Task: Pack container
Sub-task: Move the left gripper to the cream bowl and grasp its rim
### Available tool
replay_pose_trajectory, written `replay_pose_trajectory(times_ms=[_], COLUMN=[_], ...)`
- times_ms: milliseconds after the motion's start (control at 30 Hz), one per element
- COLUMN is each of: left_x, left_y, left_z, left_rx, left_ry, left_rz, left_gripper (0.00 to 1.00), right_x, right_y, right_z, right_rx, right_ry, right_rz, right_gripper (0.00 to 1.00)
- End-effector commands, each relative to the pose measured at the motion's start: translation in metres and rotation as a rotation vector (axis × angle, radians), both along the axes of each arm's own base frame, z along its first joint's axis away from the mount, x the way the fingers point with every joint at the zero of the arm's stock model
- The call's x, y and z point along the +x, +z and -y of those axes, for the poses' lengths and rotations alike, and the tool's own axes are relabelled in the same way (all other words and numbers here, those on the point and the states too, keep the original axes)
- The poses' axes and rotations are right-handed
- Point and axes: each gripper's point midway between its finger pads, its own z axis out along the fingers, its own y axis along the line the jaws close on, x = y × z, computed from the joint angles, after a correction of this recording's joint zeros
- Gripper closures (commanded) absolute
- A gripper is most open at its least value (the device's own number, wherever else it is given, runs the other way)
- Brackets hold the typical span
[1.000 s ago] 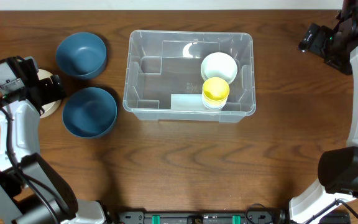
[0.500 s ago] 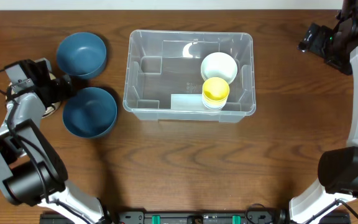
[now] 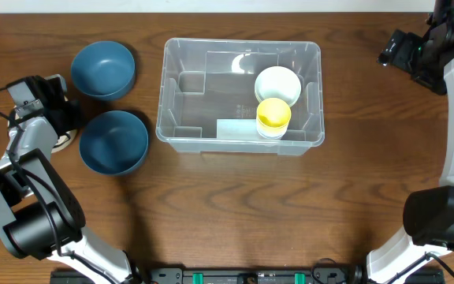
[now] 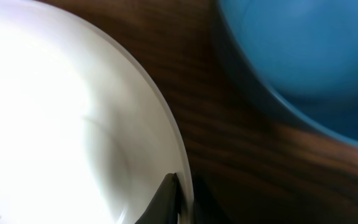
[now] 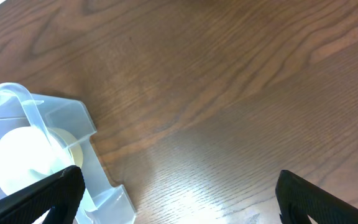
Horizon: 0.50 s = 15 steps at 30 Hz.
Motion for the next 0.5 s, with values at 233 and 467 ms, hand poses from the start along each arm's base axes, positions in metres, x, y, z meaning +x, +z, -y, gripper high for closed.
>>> replay_pose_trajectory(times_ms=[233,467], left_x=[-0.006,-0.026], left_y=[0.077,0.168], left_z=[-0.008,0.003], left_rx=[-0.008,-0.01], left_ry=[0.176,0.241], left_rz=[0.128,0.306], left_gripper=[0.94,0.94], right_x=[-0.001,-0.001], right_y=[0.01,0.01], right_z=[0.002,0.002], right_rx=[-0.012,-0.012], right_ry=[-0.002,-0.002], right_rz=[0.026,0.026], right_gripper=[0.01,0.01])
